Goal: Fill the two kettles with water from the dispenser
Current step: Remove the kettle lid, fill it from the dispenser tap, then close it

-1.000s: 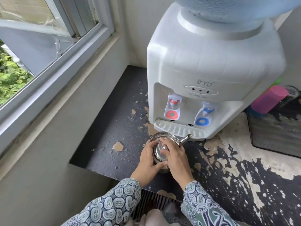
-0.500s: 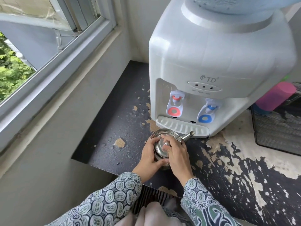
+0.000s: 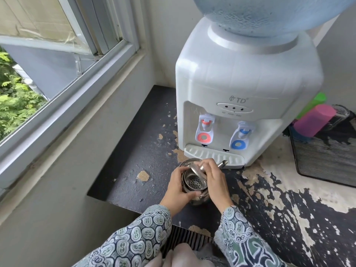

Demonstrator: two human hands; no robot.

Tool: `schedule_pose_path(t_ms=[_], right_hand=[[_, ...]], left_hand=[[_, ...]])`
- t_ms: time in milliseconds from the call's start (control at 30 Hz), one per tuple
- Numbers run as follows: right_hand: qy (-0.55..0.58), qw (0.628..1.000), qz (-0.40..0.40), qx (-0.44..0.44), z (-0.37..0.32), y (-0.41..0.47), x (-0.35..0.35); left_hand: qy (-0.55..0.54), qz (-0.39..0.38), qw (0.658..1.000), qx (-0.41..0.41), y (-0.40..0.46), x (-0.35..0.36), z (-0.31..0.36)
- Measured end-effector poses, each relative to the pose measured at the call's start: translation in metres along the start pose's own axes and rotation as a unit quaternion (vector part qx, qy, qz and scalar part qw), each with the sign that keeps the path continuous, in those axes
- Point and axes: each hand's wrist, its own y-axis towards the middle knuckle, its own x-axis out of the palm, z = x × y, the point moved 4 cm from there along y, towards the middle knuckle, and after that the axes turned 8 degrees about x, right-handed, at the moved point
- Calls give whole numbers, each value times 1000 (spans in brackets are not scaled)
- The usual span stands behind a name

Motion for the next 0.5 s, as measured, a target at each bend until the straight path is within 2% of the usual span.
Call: schedule_pose_path(t_ms=[167,267,367,433,500], right_hand=[[81,996,-7,-31,-3,-12,-15],[87,992,76,-47,8,-30,-33],[73,982,173,11,40,-38,-50],[41,981,176,73,61,-38,-55],[-10,984,143,105,73,-34,-55]], left_hand=[[-16,-13,1000,-8,0,-4,1],[-25,-19,999,-27,-1,-4,2],[-31,-30,998,-37,-2,-5,3],[-31,-38,998,-38,-3,-5,4],[-28,-43,998,-39,-2,-6,3]])
